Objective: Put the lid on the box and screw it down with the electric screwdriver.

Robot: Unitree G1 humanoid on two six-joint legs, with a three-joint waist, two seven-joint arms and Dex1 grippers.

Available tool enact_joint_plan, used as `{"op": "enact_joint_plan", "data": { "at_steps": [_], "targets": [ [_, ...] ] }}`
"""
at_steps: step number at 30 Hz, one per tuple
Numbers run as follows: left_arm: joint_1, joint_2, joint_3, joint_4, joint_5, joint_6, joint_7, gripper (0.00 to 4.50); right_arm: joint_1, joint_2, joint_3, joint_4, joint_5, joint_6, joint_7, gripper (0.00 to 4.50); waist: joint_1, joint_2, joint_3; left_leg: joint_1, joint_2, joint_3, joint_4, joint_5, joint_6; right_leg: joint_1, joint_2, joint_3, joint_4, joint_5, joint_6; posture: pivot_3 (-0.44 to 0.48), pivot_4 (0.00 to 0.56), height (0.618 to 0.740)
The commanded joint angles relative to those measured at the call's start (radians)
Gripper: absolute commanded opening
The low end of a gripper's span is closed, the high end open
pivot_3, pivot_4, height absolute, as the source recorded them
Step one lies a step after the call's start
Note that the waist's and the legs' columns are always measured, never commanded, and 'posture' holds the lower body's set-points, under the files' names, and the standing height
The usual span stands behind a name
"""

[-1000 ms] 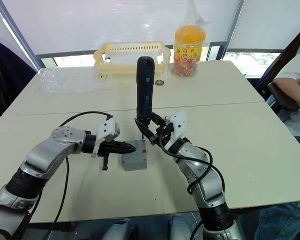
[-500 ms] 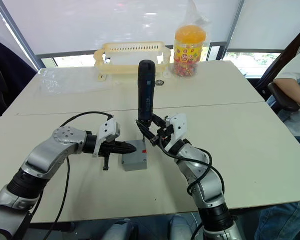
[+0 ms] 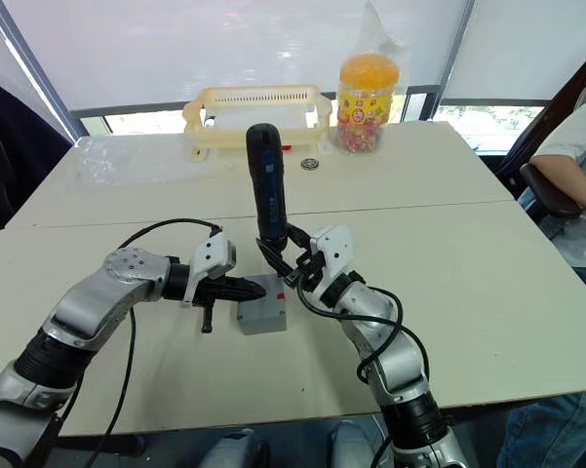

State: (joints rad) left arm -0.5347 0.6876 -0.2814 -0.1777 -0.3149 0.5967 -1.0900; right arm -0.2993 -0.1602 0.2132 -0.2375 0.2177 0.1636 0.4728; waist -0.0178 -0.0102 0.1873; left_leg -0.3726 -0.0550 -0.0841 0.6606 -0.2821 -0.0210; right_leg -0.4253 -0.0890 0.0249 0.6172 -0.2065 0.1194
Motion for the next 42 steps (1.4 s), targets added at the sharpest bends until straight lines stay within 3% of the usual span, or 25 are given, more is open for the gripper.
{"op": "enact_joint_plan", "data": {
  "at_steps": [1, 42],
  "targets": [
    [0.033, 0.018, -0.041, 0.026, 0.041, 0.015, -0.005, 0.0, -0.001, -0.011, 0.009, 0.018, -0.028, -0.019, 0.008, 1.75, 0.0, 0.0, -0.002, 0.0, 0.0, 0.0, 0.0, 0.0, 0.0, 0.0, 0.0, 0.0, 0.0, 0.0, 0.0, 0.0, 0.15, 0.74],
    [0.03, 0.012, -0.03, 0.015, 0.034, 0.029, -0.001, 0.0, 0.05, -0.07, 0.023, 0.117, -0.081, 0.007, 0.017, 1.75, 0.002, -0.001, -0.026, 0.002, 0.001, -0.001, 0.0, 0.0, 0.0, 0.003, 0.0, 0.0, -0.001, -0.002, -0.002, 0.0, 0.15, 0.74]
  ]
}}
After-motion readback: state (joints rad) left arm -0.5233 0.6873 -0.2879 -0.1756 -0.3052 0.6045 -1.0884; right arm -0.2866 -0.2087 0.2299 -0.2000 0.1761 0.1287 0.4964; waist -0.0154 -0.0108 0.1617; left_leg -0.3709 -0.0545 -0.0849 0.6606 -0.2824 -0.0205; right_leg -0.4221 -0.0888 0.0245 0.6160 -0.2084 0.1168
